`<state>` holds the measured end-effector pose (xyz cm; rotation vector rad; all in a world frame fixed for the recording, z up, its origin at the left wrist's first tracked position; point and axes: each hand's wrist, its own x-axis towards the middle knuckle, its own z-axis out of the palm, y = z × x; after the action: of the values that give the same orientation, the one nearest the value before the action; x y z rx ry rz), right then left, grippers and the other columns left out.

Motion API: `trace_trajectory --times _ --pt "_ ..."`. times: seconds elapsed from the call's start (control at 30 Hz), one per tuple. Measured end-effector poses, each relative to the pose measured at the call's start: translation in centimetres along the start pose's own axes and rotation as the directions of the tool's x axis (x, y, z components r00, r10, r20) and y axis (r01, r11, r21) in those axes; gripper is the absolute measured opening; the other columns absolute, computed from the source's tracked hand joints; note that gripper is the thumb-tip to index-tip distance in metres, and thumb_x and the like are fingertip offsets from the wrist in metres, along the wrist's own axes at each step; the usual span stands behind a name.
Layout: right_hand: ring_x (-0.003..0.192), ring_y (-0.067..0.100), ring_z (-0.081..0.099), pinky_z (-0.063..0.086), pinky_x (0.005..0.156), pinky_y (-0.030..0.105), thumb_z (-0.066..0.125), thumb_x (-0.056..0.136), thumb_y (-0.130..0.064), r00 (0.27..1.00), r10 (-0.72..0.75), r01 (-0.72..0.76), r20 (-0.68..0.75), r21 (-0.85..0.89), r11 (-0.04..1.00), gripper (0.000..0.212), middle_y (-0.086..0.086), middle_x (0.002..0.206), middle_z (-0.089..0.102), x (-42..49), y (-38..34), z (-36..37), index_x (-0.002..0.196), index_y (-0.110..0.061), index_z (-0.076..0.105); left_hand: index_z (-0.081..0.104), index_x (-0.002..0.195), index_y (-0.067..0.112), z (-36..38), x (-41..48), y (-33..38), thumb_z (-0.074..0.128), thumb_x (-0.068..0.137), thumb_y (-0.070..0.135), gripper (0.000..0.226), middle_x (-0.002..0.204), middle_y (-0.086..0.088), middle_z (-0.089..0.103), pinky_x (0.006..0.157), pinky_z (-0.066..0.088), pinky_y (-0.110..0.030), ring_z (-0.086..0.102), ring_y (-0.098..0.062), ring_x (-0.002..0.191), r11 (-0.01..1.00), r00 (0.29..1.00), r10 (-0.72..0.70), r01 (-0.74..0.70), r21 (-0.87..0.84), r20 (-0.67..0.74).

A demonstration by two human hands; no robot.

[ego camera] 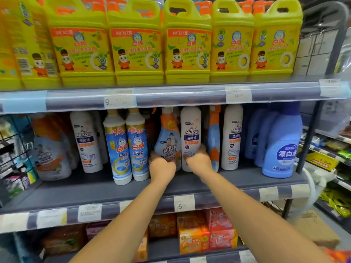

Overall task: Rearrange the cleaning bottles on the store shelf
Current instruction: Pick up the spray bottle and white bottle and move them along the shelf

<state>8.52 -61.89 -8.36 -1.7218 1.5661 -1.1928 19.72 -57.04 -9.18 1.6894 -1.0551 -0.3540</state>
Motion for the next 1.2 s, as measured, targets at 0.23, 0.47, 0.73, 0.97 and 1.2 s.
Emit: trace_trajectory --times 0.23,0.47,0.73,0.97,1.2 --pt "0.092 0.043 0.059 0.052 0.073 0.049 0.071 0.08 -0.013 0.927 -0.314 0.292 -0.204 -0.133 0.947 0.045 0.032 0.101 0.058 -0.5 1.4 1.4 0.105 0.017 0.048 0.053 0.118 0.001 0.8 0.0 -1.1 0.077 0.075 0.021 0.054 0.116 -0.023 0.062 0.086 0.054 -0.04 0.06 -0.039 0.108 0.999 0.999 0.034 -0.035 -0.027 -0.035" --pt "0.078 0.037 0.064 0.053 0.063 0.038 0.078 0.074 -0.021 0.924 -0.326 0.31 -0.202 -0.108 0.945 0.05 0.026 0.089 0.059 -0.4 1.8 1.3 0.1 0.012 0.05 0.065 0.109 0.004 1.2 0.9 -0.8 0.088 0.063 0.021 0.054 0.106 -0.015 0.072 0.065 0.043 -0.021 0.067 -0.03 0.096 0.996 0.998 -0.007 0.002 -0.091 -0.055" --pt "0.091 0.037 0.066 0.048 0.065 0.027 0.081 0.074 -0.019 0.952 -0.258 0.275 -0.163 0.089 0.957 0.058 0.024 0.1 0.066 0.6 2.4 1.9 0.11 0.007 0.043 0.067 0.113 0.007 1.3 1.4 -1.0 0.081 0.075 0.032 0.048 0.112 -0.013 0.072 0.069 0.039 -0.018 0.066 -0.028 0.105 0.997 0.999 0.029 -0.03 -0.072 -0.013" --pt "0.09 0.035 0.066 0.038 0.061 0.014 0.078 0.074 -0.013 0.927 -0.341 0.355 -0.158 0.073 0.932 0.049 0.022 0.095 0.067 0.2 2.2 1.0 0.104 0.009 0.047 0.071 0.099 0.015 -0.5 2.2 -1.9 0.092 0.056 0.027 0.05 0.099 -0.005 0.075 0.079 0.056 -0.03 0.069 -0.02 0.089 0.963 0.994 -0.078 0.095 -0.252 0.079" --pt "0.085 0.017 0.064 0.042 0.057 0.011 0.078 0.076 -0.026 0.98 -0.198 0.195 -0.005 0.196 0.961 0.048 0.003 0.097 0.066 -0.7 1.0 -0.8 0.112 -0.007 0.052 0.07 0.089 0.01 -2.9 2.4 -0.9 0.085 0.056 0.005 0.037 0.081 -0.006 0.078 0.061 0.059 -0.033 0.075 -0.024 0.071 0.853 0.939 -0.171 0.292 -0.433 0.298"
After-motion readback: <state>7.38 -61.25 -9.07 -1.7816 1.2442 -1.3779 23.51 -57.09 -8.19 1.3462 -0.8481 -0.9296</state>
